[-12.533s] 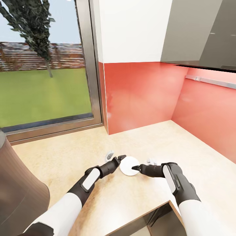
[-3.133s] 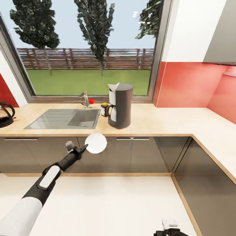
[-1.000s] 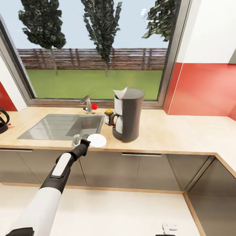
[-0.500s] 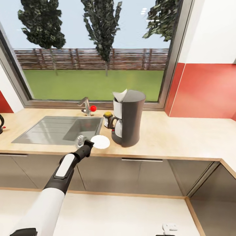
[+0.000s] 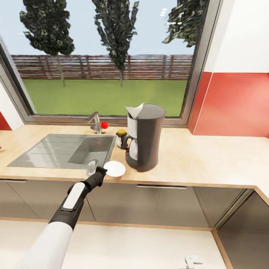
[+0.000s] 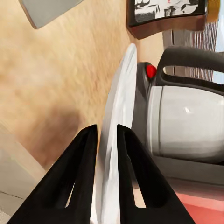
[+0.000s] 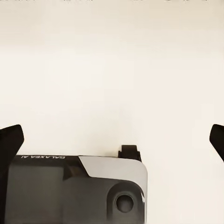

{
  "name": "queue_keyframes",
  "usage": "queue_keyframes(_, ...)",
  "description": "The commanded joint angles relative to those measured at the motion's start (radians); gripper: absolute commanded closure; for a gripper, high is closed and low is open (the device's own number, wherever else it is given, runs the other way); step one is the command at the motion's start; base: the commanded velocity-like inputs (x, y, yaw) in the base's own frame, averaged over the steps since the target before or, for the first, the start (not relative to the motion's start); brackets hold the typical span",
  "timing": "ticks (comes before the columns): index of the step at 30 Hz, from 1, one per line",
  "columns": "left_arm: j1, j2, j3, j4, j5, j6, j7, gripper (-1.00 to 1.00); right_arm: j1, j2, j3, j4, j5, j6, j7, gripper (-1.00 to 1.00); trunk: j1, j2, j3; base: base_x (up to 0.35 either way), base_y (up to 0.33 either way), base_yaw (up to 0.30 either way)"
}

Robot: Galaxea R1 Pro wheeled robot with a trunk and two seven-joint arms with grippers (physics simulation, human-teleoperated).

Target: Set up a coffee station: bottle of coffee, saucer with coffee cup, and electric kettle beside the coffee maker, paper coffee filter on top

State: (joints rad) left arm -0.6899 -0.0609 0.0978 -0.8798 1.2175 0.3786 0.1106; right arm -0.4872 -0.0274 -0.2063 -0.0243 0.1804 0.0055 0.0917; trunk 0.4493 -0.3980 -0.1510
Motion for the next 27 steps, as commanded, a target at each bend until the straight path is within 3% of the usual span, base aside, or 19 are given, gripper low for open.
queue_keyframes(1,0.002,0.000,0.004,-0.002,0.010,0.007,0.009,1.00,-0.001,0.000,-0.009,-0.001,0.010,0.001,0.004,-1.00,0.001,-0.002,-0.002,0.115,0.000,0.000)
queue_keyframes(16,0.008,0.001,0.000,0.000,0.005,0.007,0.009,1.00,-0.001,0.000,-0.009,-0.001,0.010,0.001,0.004,-1.00,0.001,-0.002,-0.002,0.137,0.000,0.000)
queue_keyframes(27,0.009,-0.003,-0.001,0.027,0.002,0.006,0.008,1.00,0.001,0.001,-0.009,0.000,0.010,0.001,0.004,-1.00,0.001,-0.002,-0.002,0.010,0.000,0.000)
